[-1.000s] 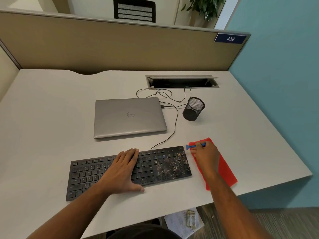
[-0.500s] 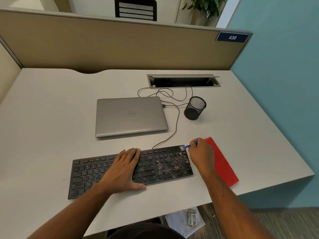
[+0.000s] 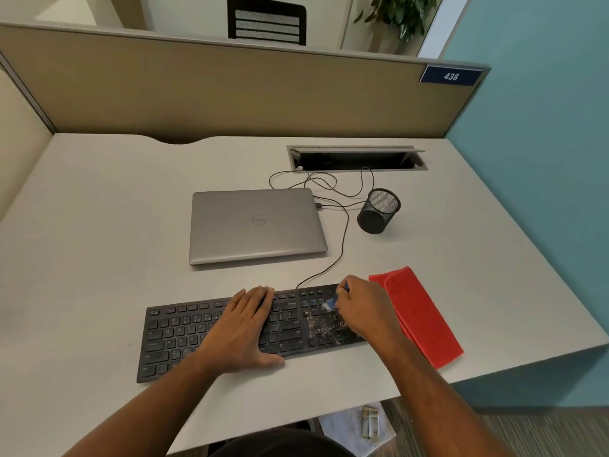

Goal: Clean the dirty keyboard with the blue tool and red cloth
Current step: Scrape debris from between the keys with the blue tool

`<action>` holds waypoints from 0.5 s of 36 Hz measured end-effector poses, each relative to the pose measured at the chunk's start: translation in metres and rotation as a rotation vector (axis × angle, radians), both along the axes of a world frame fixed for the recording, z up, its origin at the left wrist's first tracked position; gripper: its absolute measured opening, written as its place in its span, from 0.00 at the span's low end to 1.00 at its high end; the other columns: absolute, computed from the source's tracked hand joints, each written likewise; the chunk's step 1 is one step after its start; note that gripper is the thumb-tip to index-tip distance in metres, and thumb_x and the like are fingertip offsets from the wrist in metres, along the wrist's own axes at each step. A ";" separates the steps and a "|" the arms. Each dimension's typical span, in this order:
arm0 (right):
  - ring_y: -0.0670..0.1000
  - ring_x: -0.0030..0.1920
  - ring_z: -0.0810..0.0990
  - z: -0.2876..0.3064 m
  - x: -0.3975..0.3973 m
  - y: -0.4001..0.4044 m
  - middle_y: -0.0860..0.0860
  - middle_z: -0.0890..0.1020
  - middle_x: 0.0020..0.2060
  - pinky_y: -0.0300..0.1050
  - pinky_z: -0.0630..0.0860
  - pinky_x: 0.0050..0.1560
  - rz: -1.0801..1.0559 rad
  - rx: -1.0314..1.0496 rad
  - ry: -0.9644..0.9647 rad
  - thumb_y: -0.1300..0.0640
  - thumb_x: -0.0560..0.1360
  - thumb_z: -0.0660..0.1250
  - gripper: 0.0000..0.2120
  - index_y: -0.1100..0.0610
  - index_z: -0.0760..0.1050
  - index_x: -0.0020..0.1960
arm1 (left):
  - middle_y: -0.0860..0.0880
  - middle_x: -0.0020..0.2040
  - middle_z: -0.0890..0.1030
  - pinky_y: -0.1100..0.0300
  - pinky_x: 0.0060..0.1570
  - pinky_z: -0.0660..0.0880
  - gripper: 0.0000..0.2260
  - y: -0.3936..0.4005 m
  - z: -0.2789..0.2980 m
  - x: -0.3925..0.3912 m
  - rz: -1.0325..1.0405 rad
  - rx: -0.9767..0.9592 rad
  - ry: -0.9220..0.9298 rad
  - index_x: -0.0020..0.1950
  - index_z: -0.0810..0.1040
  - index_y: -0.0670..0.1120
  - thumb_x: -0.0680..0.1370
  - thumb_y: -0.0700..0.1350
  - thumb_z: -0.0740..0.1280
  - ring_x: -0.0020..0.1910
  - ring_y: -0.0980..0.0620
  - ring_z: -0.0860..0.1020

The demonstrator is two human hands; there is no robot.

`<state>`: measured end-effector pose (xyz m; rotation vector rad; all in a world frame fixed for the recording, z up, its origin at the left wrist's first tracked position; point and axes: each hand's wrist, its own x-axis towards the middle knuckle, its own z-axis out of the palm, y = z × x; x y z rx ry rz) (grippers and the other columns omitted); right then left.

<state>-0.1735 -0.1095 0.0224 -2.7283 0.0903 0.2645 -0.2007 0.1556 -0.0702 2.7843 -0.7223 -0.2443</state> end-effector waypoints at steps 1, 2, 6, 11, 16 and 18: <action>0.46 0.40 0.80 0.000 0.001 0.000 0.49 0.84 0.44 0.42 0.76 0.39 -0.012 0.024 -0.016 0.53 0.83 0.60 0.09 0.53 0.78 0.53 | 0.45 0.85 0.52 0.51 0.79 0.37 0.61 0.000 0.000 0.000 0.001 0.002 0.006 0.85 0.45 0.45 0.67 0.85 0.56 0.83 0.48 0.48; 0.46 0.40 0.80 0.000 0.002 0.001 0.49 0.84 0.44 0.40 0.76 0.39 -0.011 0.038 -0.030 0.52 0.83 0.60 0.09 0.52 0.78 0.55 | 0.45 0.85 0.52 0.51 0.79 0.37 0.61 0.000 0.000 0.000 0.002 0.003 0.013 0.85 0.45 0.45 0.67 0.85 0.56 0.83 0.48 0.48; 0.47 0.42 0.79 -0.007 -0.002 0.003 0.48 0.83 0.45 0.45 0.78 0.43 0.065 0.037 -0.015 0.52 0.84 0.59 0.08 0.50 0.77 0.54 | 0.46 0.85 0.51 0.52 0.79 0.37 0.61 0.000 0.000 0.000 0.004 -0.008 0.018 0.85 0.45 0.45 0.66 0.86 0.55 0.83 0.48 0.48; 0.44 0.42 0.76 -0.008 -0.006 -0.002 0.43 0.76 0.45 0.38 0.72 0.41 0.128 0.024 -0.005 0.56 0.84 0.60 0.07 0.52 0.76 0.52 | 0.44 0.84 0.57 0.53 0.78 0.37 0.61 -0.001 -0.001 0.000 0.004 -0.001 0.005 0.85 0.49 0.44 0.67 0.85 0.56 0.82 0.46 0.54; 0.37 0.37 0.74 -0.001 -0.009 -0.002 0.42 0.79 0.41 0.31 0.65 0.35 0.173 0.010 0.028 0.57 0.84 0.60 0.07 0.54 0.76 0.50 | 0.45 0.84 0.55 0.53 0.78 0.36 0.61 0.000 -0.002 0.000 0.005 0.002 0.003 0.85 0.48 0.44 0.66 0.85 0.55 0.83 0.46 0.53; 0.40 0.38 0.76 -0.001 -0.009 0.002 0.45 0.81 0.44 0.32 0.67 0.36 0.154 0.039 -0.029 0.56 0.84 0.60 0.07 0.53 0.77 0.52 | 0.45 0.85 0.54 0.53 0.78 0.36 0.61 0.000 -0.003 0.001 0.007 0.004 0.010 0.85 0.46 0.45 0.66 0.86 0.55 0.83 0.47 0.51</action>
